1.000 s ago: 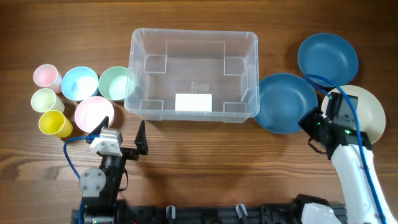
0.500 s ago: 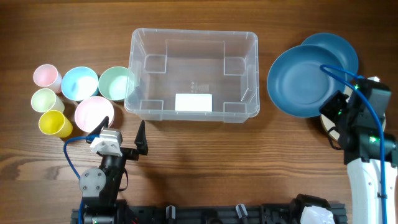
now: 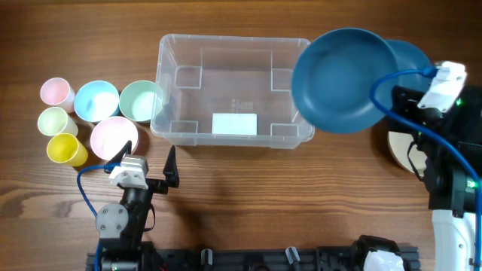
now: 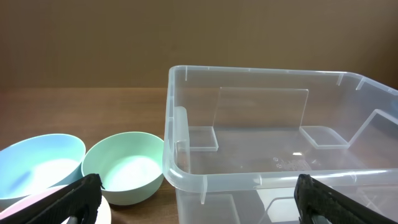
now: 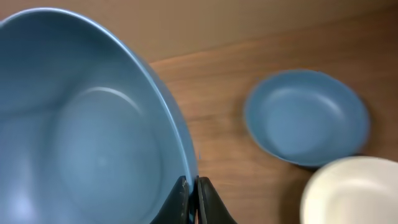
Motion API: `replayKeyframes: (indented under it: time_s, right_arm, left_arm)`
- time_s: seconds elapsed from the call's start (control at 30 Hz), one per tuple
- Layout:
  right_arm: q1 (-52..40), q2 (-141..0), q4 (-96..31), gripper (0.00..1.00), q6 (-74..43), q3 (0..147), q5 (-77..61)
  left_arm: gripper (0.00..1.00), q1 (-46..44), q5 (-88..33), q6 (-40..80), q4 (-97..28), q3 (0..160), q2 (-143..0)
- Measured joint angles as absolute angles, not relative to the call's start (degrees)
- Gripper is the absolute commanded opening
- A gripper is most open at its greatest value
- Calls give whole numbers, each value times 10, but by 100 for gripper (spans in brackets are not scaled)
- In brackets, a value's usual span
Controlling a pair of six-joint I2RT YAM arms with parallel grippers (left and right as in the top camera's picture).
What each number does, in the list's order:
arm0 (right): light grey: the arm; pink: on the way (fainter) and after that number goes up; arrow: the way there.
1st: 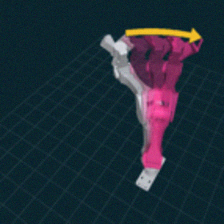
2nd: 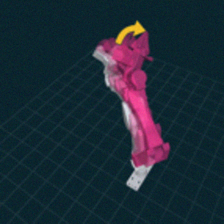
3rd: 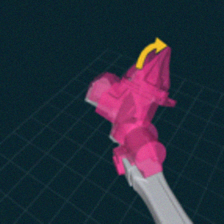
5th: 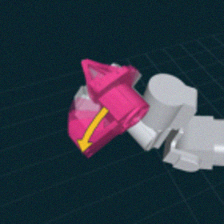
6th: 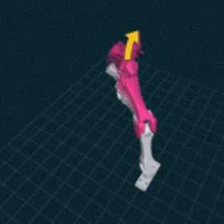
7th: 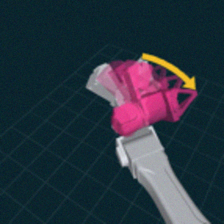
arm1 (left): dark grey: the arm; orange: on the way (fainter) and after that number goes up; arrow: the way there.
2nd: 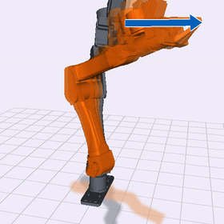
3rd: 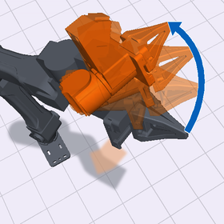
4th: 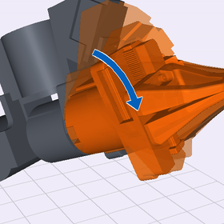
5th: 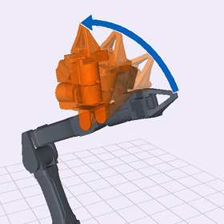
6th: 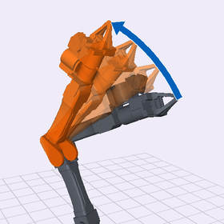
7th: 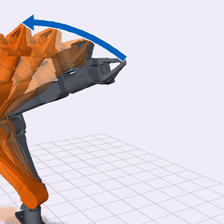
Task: Pack container
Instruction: 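Lift the teal plate and carry it over the clear container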
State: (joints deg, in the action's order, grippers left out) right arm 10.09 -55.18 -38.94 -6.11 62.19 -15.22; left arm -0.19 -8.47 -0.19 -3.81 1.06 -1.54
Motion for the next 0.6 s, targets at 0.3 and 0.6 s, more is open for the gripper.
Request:
replayKeyframes:
  time_s: [0.3, 0.6]
  right_arm:
    - [-67, -592, -290, 4, -68, 623, -149]
    - [-214, -755, -240, 4, -89, 645, -44]
  left_arm:
    - [100, -2, -85, -2, -38, 11, -15]
    - [100, -2, -85, -2, -38, 11, -15]
